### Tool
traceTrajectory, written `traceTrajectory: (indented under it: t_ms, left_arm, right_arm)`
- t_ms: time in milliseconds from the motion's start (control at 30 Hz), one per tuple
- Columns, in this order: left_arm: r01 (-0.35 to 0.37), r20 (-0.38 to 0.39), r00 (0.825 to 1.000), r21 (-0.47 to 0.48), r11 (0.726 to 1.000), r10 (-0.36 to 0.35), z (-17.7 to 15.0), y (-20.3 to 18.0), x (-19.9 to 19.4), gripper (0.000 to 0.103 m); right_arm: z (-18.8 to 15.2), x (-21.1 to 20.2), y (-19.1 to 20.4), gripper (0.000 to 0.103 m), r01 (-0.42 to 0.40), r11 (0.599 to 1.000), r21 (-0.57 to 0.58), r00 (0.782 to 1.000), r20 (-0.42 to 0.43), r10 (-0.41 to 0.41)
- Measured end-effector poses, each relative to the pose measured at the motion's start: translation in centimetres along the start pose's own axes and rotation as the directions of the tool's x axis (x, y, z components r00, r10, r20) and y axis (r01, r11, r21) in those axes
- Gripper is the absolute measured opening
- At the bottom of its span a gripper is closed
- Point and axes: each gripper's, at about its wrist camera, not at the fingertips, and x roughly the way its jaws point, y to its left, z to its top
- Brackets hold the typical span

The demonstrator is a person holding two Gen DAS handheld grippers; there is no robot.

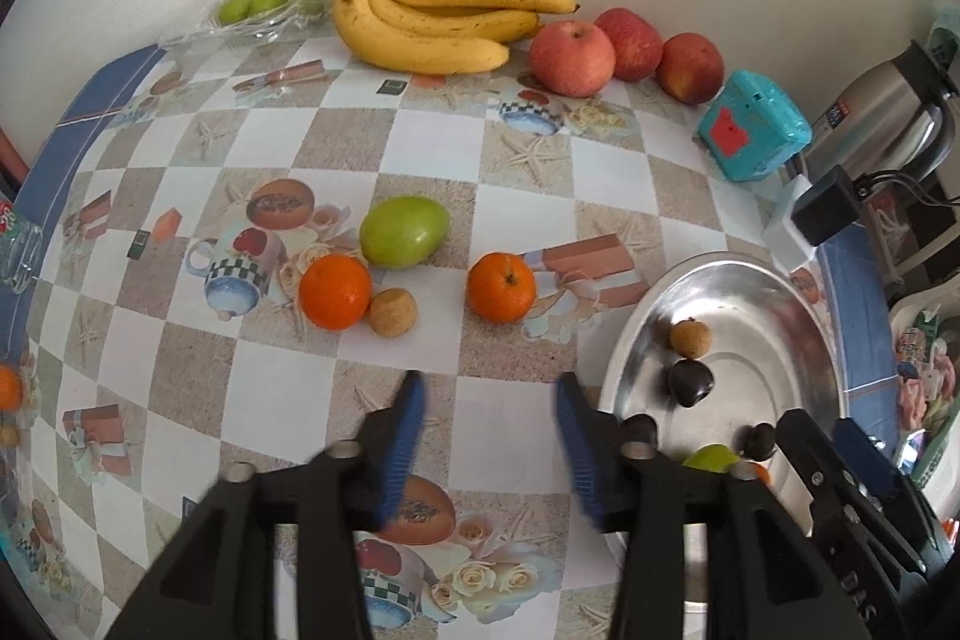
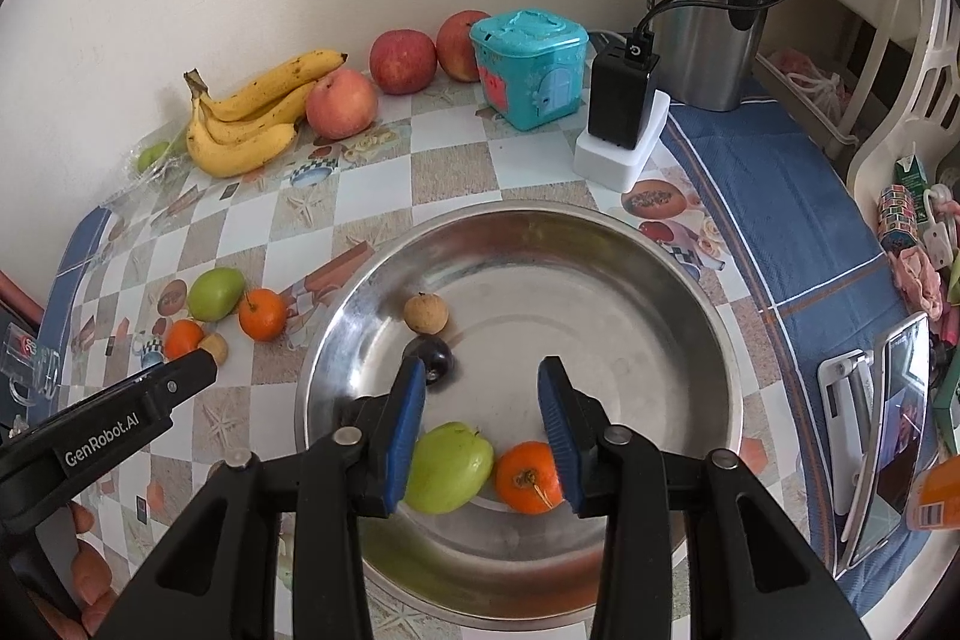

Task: Organize fruits
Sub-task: 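Move both tools out of the bowl back toward the table fruit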

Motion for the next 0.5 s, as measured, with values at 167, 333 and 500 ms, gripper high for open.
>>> traceTrajectory:
  t_ms: [167,333,500]
  left_arm:
    - [-0.059,-0.007,0.998,-0.015,0.998,0.059,0.0,0.5,0.3,0.081]
    - [-0.093,-0.016,0.996,-0.025,0.995,0.093,-0.1,0.9,0.7,0.087]
    - [-0.132,-0.013,0.991,-0.021,0.991,0.132,-0.1,1.1,0.9,0.095]
  right_arm:
    - [0.0,0.2,0.2,0.072,-0.003,1.000,-0.012,1.000,-0.002,0.003]
    - [-0.1,0.4,0.5,0.076,0.008,1.000,-0.030,1.000,-0.007,-0.008]
    - [-0.2,0.6,0.7,0.076,0.016,0.999,-0.039,1.000,-0.011,-0.016]
